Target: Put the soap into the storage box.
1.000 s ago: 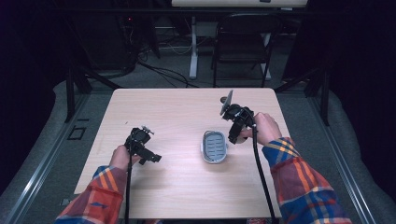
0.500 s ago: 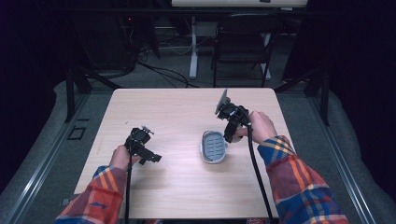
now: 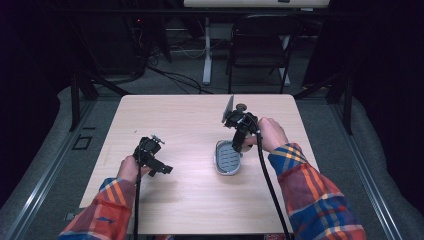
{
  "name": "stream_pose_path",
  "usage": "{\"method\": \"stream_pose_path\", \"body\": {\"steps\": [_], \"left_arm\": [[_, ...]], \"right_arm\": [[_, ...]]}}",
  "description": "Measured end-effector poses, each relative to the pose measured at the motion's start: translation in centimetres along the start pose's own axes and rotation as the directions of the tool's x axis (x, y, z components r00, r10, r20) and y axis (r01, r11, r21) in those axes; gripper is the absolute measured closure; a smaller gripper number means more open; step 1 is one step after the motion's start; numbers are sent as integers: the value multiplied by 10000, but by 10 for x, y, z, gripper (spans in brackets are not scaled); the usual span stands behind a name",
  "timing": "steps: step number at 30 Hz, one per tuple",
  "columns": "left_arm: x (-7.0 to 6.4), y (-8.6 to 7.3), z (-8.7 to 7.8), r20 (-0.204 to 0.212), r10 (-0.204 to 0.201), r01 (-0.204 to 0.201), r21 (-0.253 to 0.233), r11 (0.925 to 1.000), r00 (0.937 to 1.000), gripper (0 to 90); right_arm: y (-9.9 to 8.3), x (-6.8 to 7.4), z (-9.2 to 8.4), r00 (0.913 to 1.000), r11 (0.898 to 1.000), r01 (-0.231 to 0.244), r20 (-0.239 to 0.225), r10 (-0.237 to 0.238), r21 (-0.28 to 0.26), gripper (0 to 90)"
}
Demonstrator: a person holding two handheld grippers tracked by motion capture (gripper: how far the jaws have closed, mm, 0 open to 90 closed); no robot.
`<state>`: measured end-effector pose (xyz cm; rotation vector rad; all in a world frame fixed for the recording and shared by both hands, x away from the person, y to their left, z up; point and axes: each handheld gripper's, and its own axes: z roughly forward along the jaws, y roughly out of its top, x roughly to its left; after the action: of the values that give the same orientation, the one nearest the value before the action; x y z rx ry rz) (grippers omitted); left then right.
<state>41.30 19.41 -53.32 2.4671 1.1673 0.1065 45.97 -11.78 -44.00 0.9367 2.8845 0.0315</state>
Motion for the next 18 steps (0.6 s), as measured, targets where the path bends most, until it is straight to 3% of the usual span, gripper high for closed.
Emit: {"method": "stream_pose_path", "body": {"steps": [18], "left_arm": [[0,0,0,-7,32,-32,6,10000,10000,0]], "right_arm": [[19,14,15,9988,9993,385,-287,-386,-12,228]]}}
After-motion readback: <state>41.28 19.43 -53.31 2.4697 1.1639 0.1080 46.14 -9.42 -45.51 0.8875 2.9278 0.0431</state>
